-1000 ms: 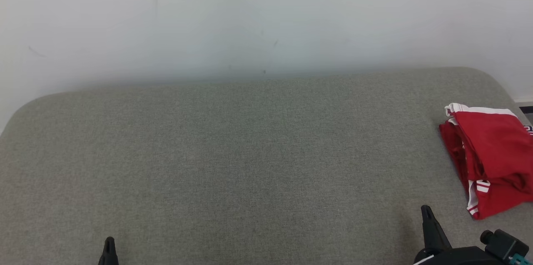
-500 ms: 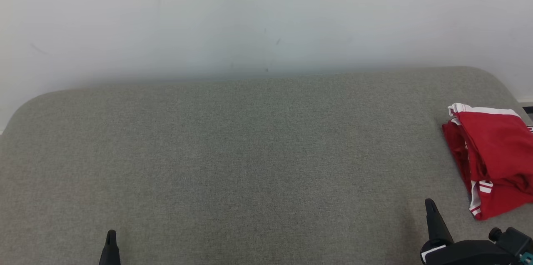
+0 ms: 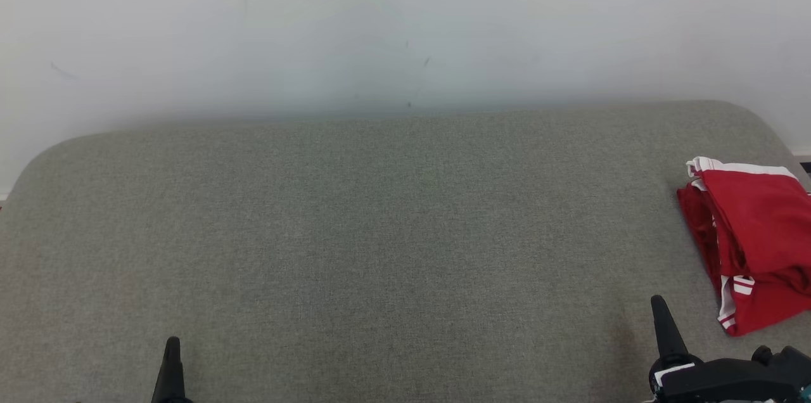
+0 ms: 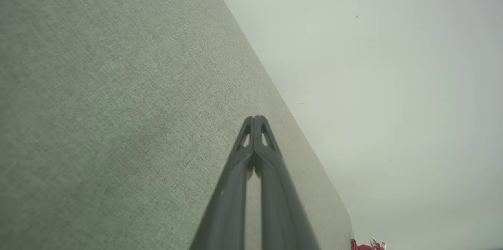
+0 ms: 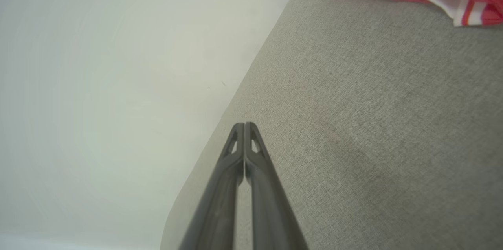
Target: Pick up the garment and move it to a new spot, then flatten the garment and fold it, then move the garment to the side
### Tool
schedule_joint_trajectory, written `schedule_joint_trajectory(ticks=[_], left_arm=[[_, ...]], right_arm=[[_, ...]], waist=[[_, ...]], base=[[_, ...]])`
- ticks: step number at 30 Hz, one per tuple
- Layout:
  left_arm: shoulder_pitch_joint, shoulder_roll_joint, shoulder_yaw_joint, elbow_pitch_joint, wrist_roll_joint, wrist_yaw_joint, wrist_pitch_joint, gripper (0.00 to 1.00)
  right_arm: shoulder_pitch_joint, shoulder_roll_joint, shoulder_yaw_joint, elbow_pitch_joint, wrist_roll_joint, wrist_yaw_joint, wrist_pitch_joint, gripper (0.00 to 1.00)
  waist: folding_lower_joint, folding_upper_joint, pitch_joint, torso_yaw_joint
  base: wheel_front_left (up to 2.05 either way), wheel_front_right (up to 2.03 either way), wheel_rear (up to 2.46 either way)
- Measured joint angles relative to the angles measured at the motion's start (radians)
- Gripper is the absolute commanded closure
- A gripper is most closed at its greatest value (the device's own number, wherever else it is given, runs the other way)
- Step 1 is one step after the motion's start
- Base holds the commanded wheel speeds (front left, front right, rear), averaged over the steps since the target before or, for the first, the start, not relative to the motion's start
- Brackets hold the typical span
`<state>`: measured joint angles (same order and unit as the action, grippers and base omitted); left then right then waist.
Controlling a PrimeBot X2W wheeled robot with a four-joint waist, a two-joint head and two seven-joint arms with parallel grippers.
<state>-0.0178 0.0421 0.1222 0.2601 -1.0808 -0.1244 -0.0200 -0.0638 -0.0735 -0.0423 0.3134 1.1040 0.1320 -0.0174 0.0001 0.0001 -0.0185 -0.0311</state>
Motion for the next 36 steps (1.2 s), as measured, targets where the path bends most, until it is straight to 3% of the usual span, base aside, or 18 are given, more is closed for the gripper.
schedule_joint_trajectory(ticks=[36], left_arm=[[-0.055, 0.004, -0.006, -0.009, -0.341, 0.0, 0.086, 1.0]], right_arm=[[-0.026, 0.014, -0.046, -0.043, 0.326, 0.0, 0.085, 1.0]], waist=[[0.0, -0.0001, 0.013, 0.018]], base=[[0.0, 0.0, 0.0]])
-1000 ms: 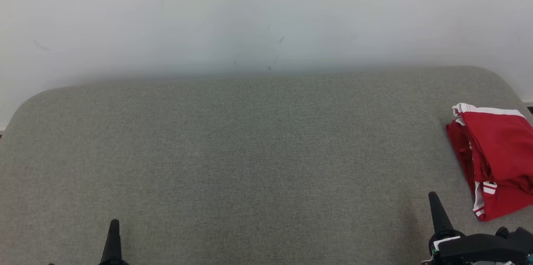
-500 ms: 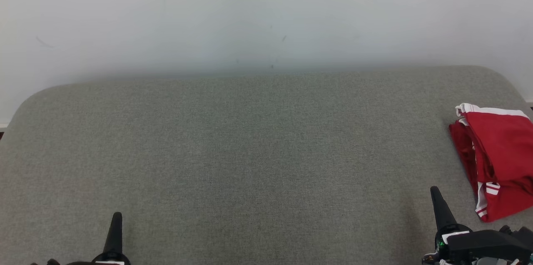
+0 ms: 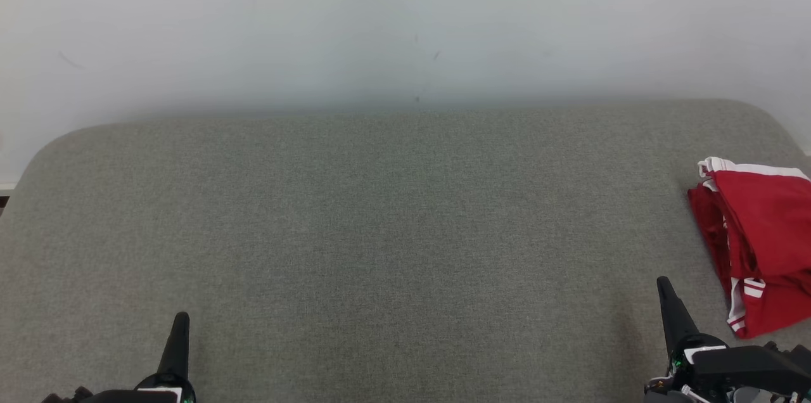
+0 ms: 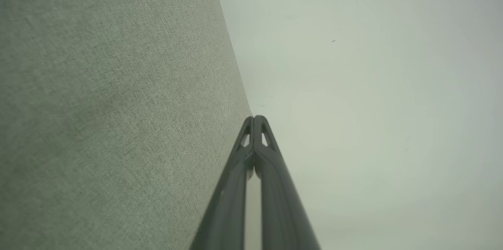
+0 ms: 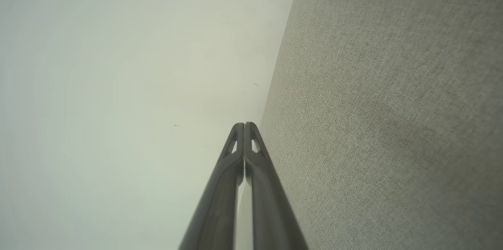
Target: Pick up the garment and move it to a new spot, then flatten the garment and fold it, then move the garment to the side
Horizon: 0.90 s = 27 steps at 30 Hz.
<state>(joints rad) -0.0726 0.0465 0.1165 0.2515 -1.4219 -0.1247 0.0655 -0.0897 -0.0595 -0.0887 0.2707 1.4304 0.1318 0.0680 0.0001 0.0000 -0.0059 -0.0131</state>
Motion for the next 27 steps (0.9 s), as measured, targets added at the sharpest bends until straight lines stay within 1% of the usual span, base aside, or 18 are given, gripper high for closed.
schedule_joint_trajectory(ticks=[27], left_arm=[[-0.031, 0.001, -0.003, -0.003, -0.183, -0.005, 0.048, 1.0]], right_arm=[[-0.014, 0.008, -0.025, -0.025, 0.175, 0.0, 0.046, 1.0]], waist=[[-0.0002, 0.0, 0.009, 0.013]], base=[[0.0, 0.0, 0.0]])
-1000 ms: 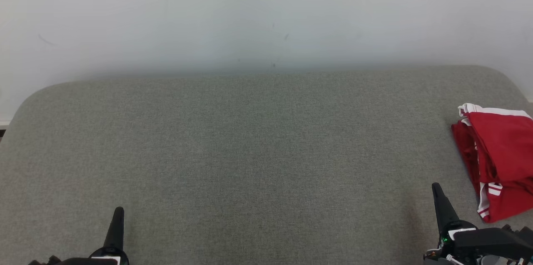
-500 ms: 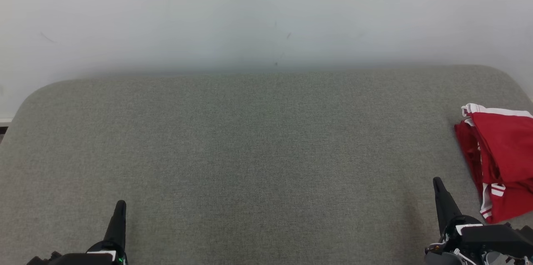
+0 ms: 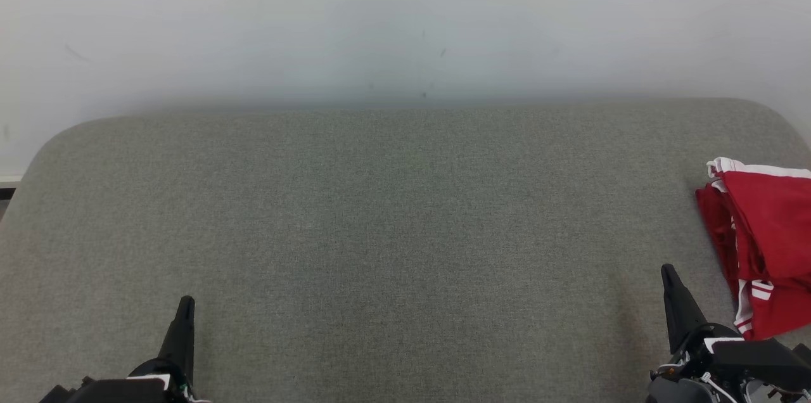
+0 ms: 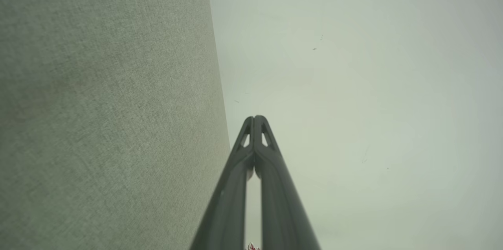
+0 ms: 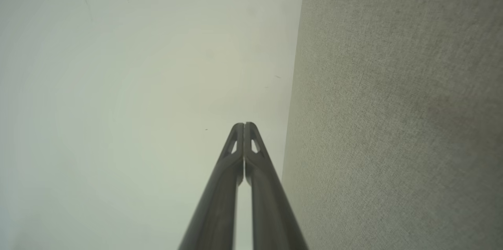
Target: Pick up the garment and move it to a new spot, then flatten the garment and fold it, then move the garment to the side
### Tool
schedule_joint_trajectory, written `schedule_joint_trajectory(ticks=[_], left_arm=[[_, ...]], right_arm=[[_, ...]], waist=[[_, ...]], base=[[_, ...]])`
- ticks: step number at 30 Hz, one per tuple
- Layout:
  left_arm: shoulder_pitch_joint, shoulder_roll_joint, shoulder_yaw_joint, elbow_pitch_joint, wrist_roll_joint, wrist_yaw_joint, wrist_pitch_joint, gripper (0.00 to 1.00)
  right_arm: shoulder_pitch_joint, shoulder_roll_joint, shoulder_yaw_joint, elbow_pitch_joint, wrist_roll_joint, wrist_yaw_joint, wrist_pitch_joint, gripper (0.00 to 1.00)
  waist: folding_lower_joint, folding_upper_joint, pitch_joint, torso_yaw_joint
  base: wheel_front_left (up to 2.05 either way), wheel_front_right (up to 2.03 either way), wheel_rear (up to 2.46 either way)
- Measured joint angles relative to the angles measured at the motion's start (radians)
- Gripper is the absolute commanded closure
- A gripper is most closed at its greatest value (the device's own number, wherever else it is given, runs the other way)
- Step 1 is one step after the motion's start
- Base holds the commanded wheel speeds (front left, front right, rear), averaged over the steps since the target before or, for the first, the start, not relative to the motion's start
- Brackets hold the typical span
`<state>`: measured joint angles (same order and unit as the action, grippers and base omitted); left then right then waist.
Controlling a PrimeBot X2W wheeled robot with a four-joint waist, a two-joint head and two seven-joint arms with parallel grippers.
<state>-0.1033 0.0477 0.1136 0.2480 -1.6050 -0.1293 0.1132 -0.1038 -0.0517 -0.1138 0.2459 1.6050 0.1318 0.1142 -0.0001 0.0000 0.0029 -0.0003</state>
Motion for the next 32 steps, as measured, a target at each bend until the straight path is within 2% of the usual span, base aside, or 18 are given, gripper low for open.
schedule_joint_trajectory(ticks=[32], left_arm=[[0.0, 0.0, 0.0, 0.0, -0.005, 0.0, 0.003, 1.0]], right_arm=[[-0.001, 0.001, -0.001, -0.002, 0.007, 0.0, 0.0, 1.0]], waist=[[0.0001, 0.0, 0.0, 0.0]], base=[[0.0, 0.0, 0.0]])
